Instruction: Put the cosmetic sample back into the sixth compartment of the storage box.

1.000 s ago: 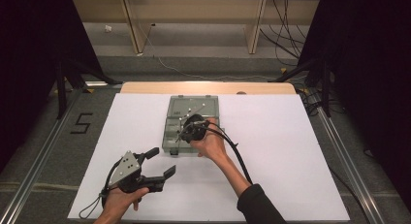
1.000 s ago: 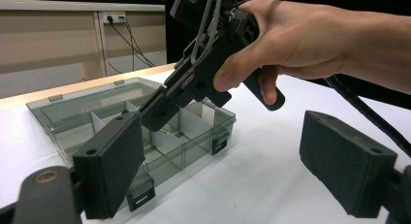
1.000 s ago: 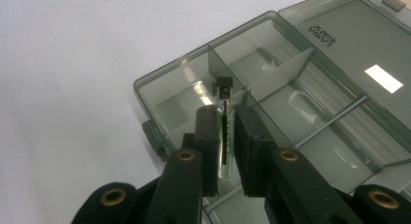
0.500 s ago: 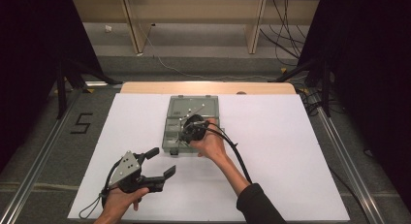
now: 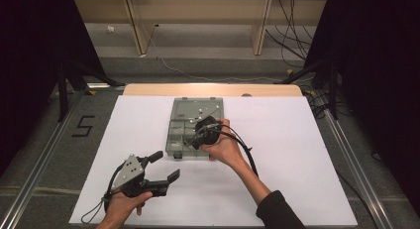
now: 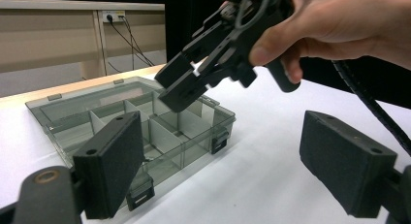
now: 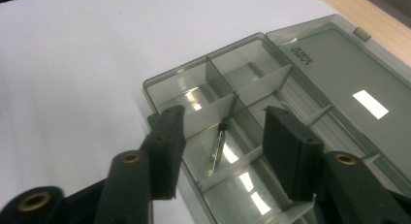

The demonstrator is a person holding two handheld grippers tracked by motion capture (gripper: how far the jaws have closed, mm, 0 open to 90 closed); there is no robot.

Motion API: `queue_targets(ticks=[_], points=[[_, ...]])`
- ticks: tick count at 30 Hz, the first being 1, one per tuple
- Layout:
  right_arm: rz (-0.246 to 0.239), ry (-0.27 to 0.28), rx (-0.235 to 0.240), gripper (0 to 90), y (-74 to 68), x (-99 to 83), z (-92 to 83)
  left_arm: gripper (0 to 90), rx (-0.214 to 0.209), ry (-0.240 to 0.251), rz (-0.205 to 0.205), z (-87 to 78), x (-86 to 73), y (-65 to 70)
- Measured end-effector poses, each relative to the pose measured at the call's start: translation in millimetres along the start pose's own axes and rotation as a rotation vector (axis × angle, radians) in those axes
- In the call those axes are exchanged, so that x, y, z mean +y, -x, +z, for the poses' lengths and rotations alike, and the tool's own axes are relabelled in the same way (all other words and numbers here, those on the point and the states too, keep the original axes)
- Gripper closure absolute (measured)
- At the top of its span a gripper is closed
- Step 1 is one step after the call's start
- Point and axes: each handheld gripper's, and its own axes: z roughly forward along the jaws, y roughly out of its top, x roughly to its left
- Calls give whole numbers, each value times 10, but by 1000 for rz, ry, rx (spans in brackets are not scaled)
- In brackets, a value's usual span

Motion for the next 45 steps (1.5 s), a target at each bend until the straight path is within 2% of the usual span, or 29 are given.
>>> queue_targets(ticks=[3, 5, 6, 7, 9, 10, 12, 15, 16, 17, 21, 23, 26, 30, 45], points=[[5, 36, -8, 461, 9, -25, -57, 158, 2, 0, 0, -4, 1, -3], [4, 34, 5, 445, 13, -34, -99, 158, 2, 1, 1, -6, 1, -1], [7, 48, -6, 442, 1, -44, -104, 158, 2, 1, 1, -6, 1, -1], [6, 40, 11, 441, -1, -46, -126, 158, 2, 0, 1, -7, -1, -2], [12, 67, 1, 436, -29, -63, -152, 158, 3, 0, -2, -8, -3, -1], [6, 63, 12, 432, -29, -65, -168, 158, 3, 5, 5, -10, 0, -6], [3, 95, 8, 430, -52, -87, -185, 158, 6, -1, -13, -20, -3, 5], [1, 90, 13, 419, -77, -113, -216, 158, 4, -4, -14, -23, -2, 8], [-2, 98, 11, 418, -82, -118, -217, 158, 5, 1, 7, -22, 4, -2], [-5, 93, 18, 412, -93, -121, -225, 158, 4, 0, 12, -23, 5, -2], [-12, 107, 19, 395, -119, -121, -253, 158, 4, 2, 2, -24, 0, -2], [-11, 113, 21, 386, -125, -117, -279, 158, 6, -3, 11, -31, 2, -9], [-13, 126, 18, 372, -133, -110, -311, 158, 3, 6, -5, -22, -1, 2], [-10, 133, 16, 350, -146, -117, -338, 158, 8, 1, 1, -30, 3, 4], [-6, 206, 17, 321, -146, -256, -575, 158, 6, -5, 6, -28, 4, 3]])
